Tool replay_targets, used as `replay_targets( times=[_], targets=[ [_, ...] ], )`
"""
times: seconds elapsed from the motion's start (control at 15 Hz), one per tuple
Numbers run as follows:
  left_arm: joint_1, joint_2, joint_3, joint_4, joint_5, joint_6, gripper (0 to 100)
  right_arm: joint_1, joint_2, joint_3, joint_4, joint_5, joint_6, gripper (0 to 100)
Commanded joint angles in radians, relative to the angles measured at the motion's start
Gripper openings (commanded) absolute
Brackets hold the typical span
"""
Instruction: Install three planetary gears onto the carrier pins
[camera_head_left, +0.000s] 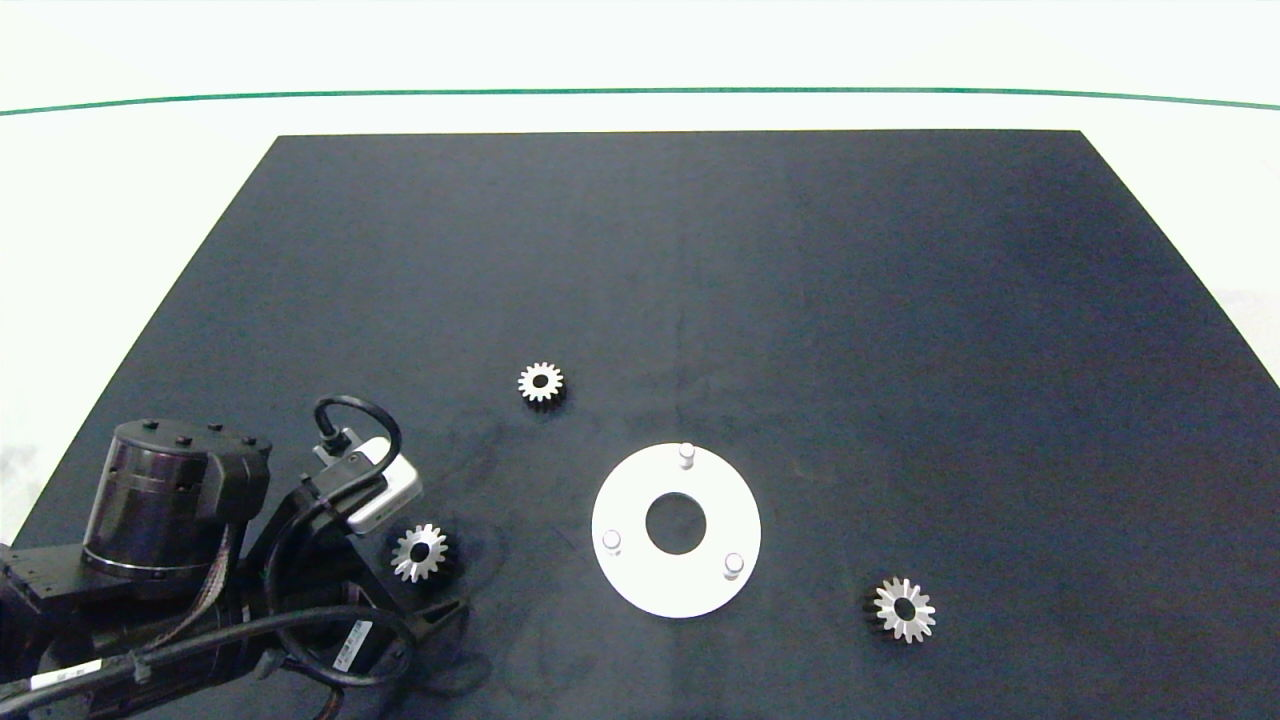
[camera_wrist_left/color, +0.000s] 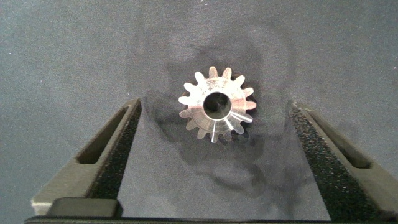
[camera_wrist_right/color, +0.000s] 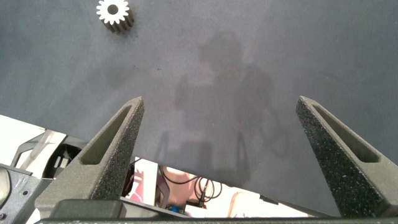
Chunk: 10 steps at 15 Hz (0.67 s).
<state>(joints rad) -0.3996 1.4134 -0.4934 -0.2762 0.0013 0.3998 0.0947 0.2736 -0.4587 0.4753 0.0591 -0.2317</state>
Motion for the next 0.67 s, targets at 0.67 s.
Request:
replay_targets(
  times=[0.67],
  targets=[
    [0.011, 0.030, 0.007, -0.046, -0.001, 0.004, 73, 0.000, 0.007, -0.001, 0.002, -0.001, -0.011, 100]
  ],
)
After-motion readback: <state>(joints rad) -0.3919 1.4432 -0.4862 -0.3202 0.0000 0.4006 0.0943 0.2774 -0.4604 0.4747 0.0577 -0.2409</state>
